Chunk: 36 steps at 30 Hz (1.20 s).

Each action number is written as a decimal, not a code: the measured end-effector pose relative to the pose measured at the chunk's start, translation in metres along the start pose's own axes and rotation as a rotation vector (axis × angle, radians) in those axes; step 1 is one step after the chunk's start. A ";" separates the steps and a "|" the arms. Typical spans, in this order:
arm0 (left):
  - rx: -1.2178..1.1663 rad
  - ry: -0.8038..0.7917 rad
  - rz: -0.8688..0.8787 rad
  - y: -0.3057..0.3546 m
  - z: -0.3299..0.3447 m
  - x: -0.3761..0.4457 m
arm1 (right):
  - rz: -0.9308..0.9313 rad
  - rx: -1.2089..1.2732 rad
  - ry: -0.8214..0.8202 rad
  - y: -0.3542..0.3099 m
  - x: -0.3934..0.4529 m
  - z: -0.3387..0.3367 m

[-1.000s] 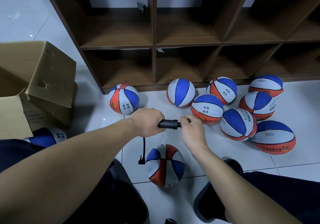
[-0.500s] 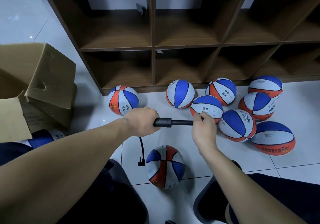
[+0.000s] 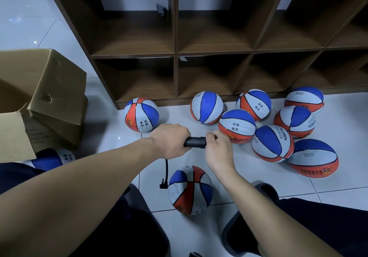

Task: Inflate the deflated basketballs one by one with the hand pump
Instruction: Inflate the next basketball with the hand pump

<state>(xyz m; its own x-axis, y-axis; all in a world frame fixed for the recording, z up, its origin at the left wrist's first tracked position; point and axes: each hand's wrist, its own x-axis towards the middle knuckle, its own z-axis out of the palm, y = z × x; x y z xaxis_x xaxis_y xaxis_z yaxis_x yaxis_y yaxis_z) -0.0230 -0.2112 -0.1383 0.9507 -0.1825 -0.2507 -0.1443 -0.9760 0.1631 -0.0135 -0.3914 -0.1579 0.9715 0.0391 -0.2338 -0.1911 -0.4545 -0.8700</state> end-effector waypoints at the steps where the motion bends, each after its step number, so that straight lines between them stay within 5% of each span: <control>1: 0.002 0.000 0.006 0.000 0.000 0.000 | -0.003 -0.003 0.002 0.001 0.000 0.000; 7: -0.039 -0.002 -0.001 -0.007 -0.001 -0.001 | -0.050 -0.039 -0.068 -0.002 0.010 -0.015; 15: -0.035 -0.072 -0.131 -0.041 0.000 -0.007 | 0.117 0.078 0.100 0.015 0.033 -0.051; 36: -0.017 -0.028 0.016 -0.001 0.004 0.004 | 0.044 0.010 0.055 -0.003 -0.001 0.003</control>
<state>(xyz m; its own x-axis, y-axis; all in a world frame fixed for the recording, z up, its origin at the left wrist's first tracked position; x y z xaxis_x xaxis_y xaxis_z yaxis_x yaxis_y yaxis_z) -0.0203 -0.2114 -0.1434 0.9402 -0.2012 -0.2747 -0.1543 -0.9709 0.1831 -0.0149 -0.3873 -0.1567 0.9683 -0.0298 -0.2482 -0.2351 -0.4455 -0.8638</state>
